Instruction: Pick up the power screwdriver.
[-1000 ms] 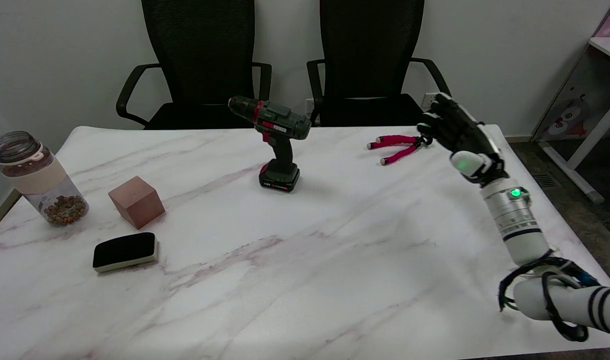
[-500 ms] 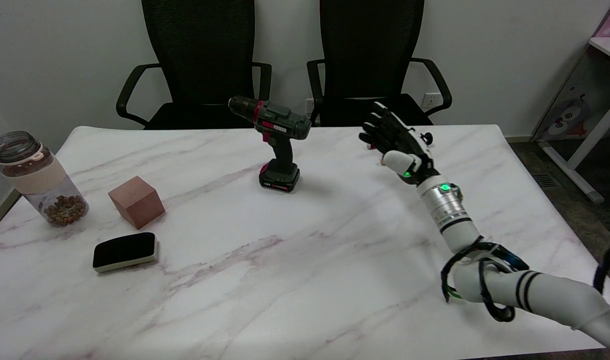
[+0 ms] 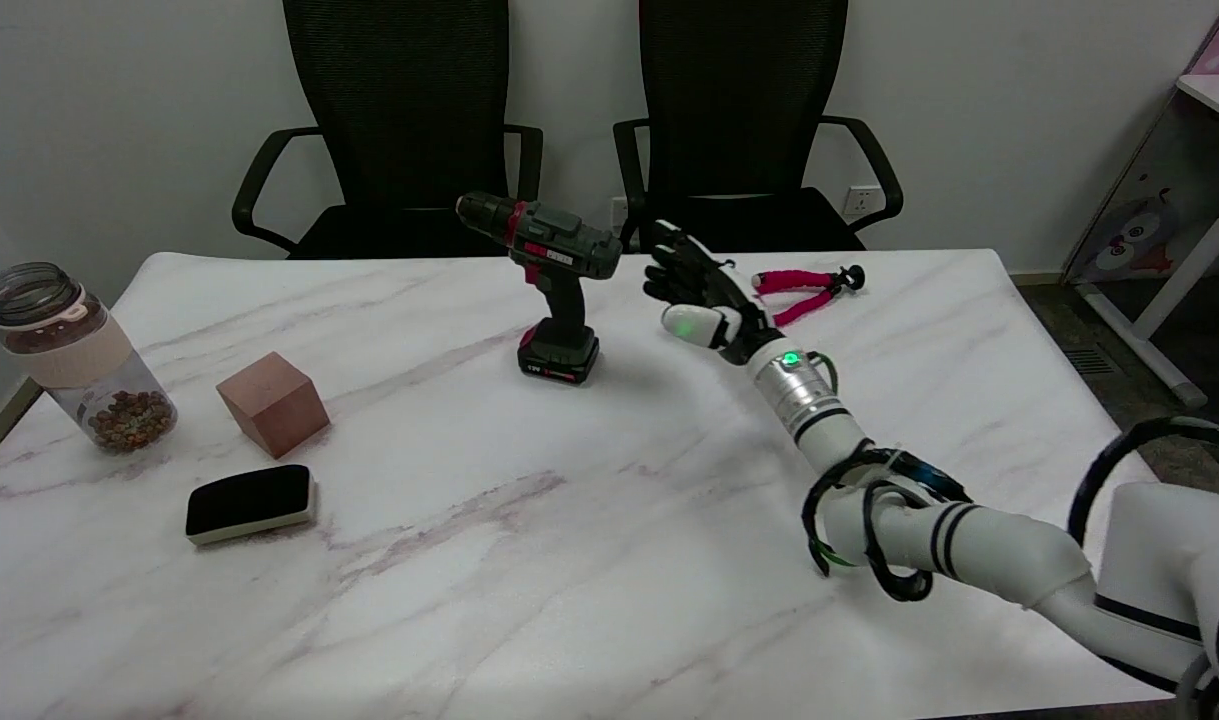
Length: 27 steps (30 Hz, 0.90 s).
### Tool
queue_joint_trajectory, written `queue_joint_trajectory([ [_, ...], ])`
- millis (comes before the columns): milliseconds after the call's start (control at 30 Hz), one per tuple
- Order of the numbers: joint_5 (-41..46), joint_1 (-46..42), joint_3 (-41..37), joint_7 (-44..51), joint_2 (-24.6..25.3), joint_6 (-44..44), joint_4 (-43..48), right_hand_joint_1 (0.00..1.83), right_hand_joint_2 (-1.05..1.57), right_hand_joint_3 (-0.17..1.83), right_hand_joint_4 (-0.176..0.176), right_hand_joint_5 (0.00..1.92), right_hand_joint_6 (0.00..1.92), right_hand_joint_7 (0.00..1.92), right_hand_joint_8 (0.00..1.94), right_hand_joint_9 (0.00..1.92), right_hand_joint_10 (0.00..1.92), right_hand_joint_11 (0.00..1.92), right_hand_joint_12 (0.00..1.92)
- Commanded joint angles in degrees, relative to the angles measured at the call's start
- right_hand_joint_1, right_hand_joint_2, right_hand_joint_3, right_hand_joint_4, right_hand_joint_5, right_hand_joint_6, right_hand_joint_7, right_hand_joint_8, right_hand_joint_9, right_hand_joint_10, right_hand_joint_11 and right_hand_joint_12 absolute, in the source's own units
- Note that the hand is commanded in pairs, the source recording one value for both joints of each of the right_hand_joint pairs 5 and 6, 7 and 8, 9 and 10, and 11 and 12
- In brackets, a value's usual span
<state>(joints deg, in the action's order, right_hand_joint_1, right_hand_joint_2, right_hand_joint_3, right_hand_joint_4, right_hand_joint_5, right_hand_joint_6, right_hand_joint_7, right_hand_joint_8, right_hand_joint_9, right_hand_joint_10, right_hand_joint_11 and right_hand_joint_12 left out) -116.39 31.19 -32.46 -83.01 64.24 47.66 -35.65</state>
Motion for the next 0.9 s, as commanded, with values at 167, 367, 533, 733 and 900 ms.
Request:
queue_joint_trajectory([
  [167, -2.6, 8.6, 3.2, 7.0, 10.4, -10.9, 7.4, 0.90, -0.48, 0.69, 0.175, 0.18, 0.18, 0.18, 0.18, 0.26, 0.26, 0.30, 0.30],
  [367, -2.6, 10.7, 5.2, 7.0, 12.7, -11.8, 8.5, 0.90, -0.48, 0.68, 0.176, 0.18, 0.18, 0.18, 0.18, 0.26, 0.26, 0.30, 0.30],
  [533, -2.6, 12.0, 5.7, 9.3, 15.5, -12.6, 10.4, 0.90, -0.47, 0.68, 0.176, 0.19, 0.19, 0.19, 0.19, 0.26, 0.26, 0.31, 0.31],
  [733, -2.4, 12.5, 5.7, 10.0, 17.0, -12.9, 10.9, 0.90, -0.47, 0.68, 0.176, 0.21, 0.21, 0.21, 0.21, 0.26, 0.26, 0.30, 0.30],
  [900, -2.0, 12.5, 5.5, 10.0, 17.0, -12.9, 10.9, 0.90, -0.45, 0.66, 0.176, 0.23, 0.23, 0.23, 0.23, 0.26, 0.26, 0.30, 0.30],
])
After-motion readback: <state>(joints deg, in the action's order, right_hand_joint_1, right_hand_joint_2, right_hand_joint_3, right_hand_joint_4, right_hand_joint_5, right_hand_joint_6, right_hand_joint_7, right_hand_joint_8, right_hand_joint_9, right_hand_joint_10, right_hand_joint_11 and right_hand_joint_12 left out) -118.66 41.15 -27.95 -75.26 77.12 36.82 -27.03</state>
